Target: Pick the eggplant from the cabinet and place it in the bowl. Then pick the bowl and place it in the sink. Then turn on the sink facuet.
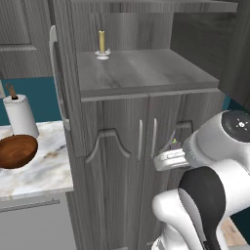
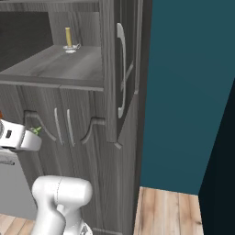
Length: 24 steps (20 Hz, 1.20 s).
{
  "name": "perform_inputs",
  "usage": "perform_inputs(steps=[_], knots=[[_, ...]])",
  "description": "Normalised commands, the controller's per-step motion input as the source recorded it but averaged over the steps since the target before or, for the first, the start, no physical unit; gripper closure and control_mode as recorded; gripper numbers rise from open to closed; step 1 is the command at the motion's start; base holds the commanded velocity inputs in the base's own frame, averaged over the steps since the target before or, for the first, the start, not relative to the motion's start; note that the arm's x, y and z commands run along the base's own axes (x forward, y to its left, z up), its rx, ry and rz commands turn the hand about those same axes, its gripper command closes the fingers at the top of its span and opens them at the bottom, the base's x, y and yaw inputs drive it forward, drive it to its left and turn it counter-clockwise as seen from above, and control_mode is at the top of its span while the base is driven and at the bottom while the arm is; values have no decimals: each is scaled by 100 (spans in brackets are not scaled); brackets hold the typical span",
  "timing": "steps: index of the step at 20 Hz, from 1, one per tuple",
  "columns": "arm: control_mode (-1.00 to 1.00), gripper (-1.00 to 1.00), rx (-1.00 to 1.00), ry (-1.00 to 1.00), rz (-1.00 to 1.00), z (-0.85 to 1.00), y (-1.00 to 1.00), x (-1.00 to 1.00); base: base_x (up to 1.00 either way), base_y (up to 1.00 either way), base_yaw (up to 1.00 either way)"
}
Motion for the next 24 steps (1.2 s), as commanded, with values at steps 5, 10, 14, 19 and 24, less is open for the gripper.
perform_inputs(steps=[5, 10, 14, 19, 24], knots=[[-100, 100, 0, 1, 0, -12, -1, -6, 0, 0, 0], [-100, 100, 0, 2, 0, -10, 0, -18, 0, 0, 0], [100, 100, 0, 0, 0, 0, 0, 0, -91, 3, 0], [100, 100, 0, 0, 0, 0, 0, 0, -89, 35, 1], [100, 100, 0, 0, 0, 0, 0, 0, -12, 94, 0]])
